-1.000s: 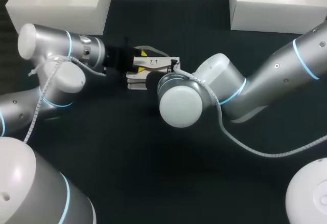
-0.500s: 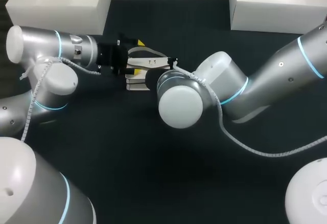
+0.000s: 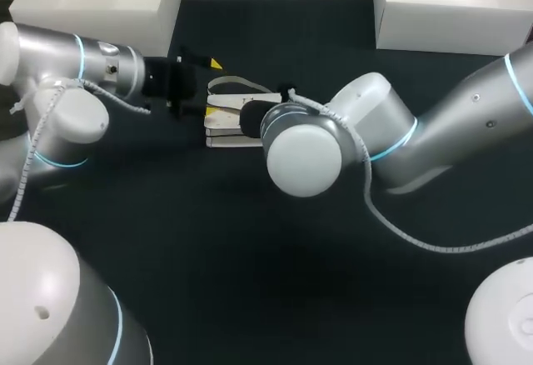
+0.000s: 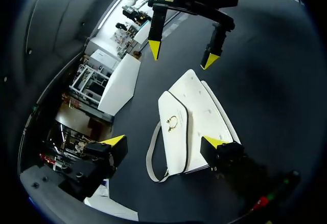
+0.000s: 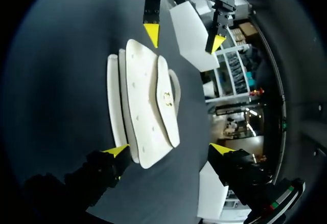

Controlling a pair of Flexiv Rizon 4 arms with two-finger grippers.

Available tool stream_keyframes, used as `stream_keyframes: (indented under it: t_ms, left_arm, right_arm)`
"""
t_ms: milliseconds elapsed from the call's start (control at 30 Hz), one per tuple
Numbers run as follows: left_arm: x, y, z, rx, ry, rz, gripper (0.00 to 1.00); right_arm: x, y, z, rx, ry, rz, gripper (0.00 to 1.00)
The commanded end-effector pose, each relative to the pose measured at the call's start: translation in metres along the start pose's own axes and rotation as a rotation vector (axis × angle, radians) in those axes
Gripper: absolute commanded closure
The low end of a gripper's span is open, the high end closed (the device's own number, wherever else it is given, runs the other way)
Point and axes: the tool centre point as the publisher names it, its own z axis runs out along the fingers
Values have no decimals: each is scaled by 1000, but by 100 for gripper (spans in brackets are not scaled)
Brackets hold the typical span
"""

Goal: Pick up the bag, open it, inspect its contents, close it, and place it on the opposite side

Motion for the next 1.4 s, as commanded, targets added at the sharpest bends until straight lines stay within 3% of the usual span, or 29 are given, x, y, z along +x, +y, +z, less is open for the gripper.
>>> stream_keyframes:
  t_ms: [33, 200, 400, 467, 1100, 1167, 1400]
  left_arm:
    - [-5, -7, -27, -60, 136, -32, 0]
    - [2, -7, -43, -49, 252, -74, 0]
    - [5, -4, -55, -86, 343, -110, 0]
    - [5, -5, -60, -138, 363, -86, 0]
    - [5, -5, -60, -138, 363, -86, 0]
    - [2, -10, -57, -248, 374, -248, 0]
    - [-7, -1, -73, -361, 495, -801, 0]
  right_arm:
    - [-20, -7, -12, -25, 116, 0, 0]
    - [-28, -6, -15, -23, 226, -8, 0]
    - [-39, -3, -15, 14, 321, -63, 0]
    - [-43, -4, -16, 29, 364, -62, 0]
    - [-43, -4, -16, 29, 364, -62, 0]
    - [-53, 2, -5, 110, 411, 40, 0]
    - [-81, 4, 11, 382, 642, 367, 0]
